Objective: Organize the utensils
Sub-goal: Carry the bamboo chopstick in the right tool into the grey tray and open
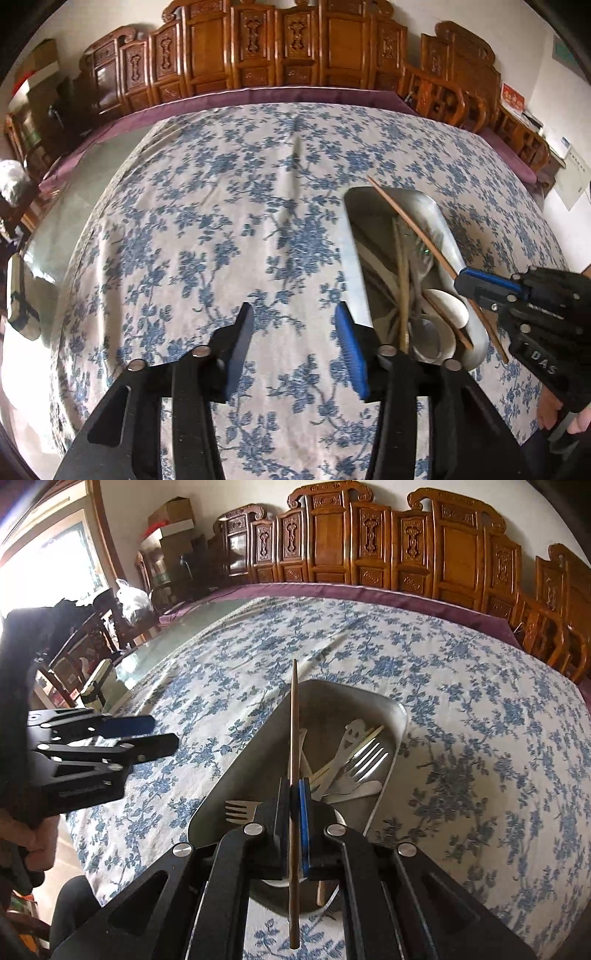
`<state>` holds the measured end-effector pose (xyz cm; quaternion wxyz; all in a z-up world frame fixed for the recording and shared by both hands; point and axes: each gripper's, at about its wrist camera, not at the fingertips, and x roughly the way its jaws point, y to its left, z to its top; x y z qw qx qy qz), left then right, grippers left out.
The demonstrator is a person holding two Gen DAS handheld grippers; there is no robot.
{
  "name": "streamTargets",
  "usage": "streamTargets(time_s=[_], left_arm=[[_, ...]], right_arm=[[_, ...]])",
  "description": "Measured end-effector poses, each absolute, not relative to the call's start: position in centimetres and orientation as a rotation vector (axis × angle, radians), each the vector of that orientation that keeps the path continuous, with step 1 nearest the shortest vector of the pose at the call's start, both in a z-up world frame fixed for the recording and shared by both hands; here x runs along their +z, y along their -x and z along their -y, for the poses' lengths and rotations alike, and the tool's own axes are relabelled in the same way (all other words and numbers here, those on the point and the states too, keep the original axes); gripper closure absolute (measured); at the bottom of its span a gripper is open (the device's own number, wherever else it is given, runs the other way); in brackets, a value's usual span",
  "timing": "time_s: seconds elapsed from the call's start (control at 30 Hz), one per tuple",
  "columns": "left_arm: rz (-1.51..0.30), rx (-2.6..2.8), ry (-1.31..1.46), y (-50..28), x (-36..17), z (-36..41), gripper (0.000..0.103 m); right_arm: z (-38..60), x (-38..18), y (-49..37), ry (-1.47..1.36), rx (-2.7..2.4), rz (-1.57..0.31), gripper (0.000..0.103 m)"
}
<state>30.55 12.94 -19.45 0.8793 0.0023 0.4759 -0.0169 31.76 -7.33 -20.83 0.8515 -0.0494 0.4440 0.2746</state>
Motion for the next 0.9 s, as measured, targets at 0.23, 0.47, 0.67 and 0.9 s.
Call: streamTargets(time_s=[0.23,0.47,0.67,0.9], left_arm=[[-1.010,-0.015,0.013,-30.7,-20.6,-14.5,0.055],[-1.013,-0.012,0.019,-30.6,-21.0,-14.9,0.055],[-1.009,-0.016,0.018,-30.5,-20.7,-14.8,0.055],[-1.005,-0.017,0.015,-30.4,-20.6,-14.6,0.055]], right_arm=[[6.7,-23.3,-32.7,0.096,0.547,-0.982,0.097],[6.7,-24.6,-33.5,0.117,0.494,-1.007,0.097],[7.0,-24.9,-34.2,0.056,0.530,-1.027,0.097],[7.0,-24.0,-33.7,0.012,0.604,-0.996,0.097]])
